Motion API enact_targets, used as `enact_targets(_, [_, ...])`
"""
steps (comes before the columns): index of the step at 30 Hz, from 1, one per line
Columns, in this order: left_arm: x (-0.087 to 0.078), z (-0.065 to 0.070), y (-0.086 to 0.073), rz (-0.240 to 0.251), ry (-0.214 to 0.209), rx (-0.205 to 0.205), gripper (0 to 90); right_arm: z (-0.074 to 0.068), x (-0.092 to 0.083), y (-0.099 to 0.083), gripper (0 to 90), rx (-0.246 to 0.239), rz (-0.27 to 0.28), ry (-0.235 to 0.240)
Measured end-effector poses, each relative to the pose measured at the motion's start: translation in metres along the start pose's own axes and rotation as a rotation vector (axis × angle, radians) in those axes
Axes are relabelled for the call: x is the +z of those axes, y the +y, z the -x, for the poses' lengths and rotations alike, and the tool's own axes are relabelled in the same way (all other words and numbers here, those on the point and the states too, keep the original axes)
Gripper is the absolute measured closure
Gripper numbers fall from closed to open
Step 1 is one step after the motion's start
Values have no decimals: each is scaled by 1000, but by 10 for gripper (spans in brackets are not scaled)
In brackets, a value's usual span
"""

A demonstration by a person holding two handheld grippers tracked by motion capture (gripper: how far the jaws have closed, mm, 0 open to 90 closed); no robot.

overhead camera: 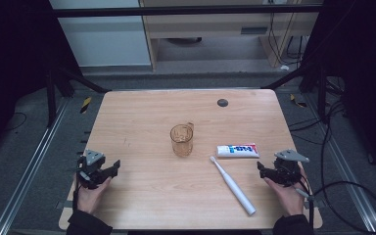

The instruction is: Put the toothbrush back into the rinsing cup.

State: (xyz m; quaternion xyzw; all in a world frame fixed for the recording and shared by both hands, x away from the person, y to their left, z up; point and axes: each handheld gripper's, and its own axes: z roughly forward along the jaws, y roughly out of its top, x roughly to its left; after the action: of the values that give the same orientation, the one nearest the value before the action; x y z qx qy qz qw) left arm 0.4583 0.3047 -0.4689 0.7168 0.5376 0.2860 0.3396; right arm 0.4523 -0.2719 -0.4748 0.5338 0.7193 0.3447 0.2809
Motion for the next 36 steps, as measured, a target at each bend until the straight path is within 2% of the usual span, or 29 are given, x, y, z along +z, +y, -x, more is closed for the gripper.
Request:
enact_targets(2, [0, -1, -1, -2, -30, -16, 451, 1, -3, 1, 222, 0, -1, 3])
enact_targets(5, [-1, -1, -1, 8, -22, -15, 454, 1, -9, 3, 230, 2, 11, 13])
enact_targets(8, [-1, -1, -2, 14, -37, -15, 451, 1, -14, 6, 242, -2, 19, 21])
enact_targets(15, [0, 3, 0, -14, -72, -5, 425, -6, -21, 15, 283, -19, 22, 48])
enact_targets(21, [1, 4, 1, -35, -97, 3, 377, -16, -30, 26, 325, -22, 36, 104])
enact_targets(23, [1, 4, 1, -42, -98, -2, 360, -22, -33, 33, 346, -21, 29, 124])
enact_targets(29, [1, 3, 1, -48, -119, -23, 329, -33, -36, 40, 379, -23, 14, 145])
enact_targets(36, [-1, 3, 1, -34, -115, -19, 308, -49, -32, 51, 408, -34, -51, 168])
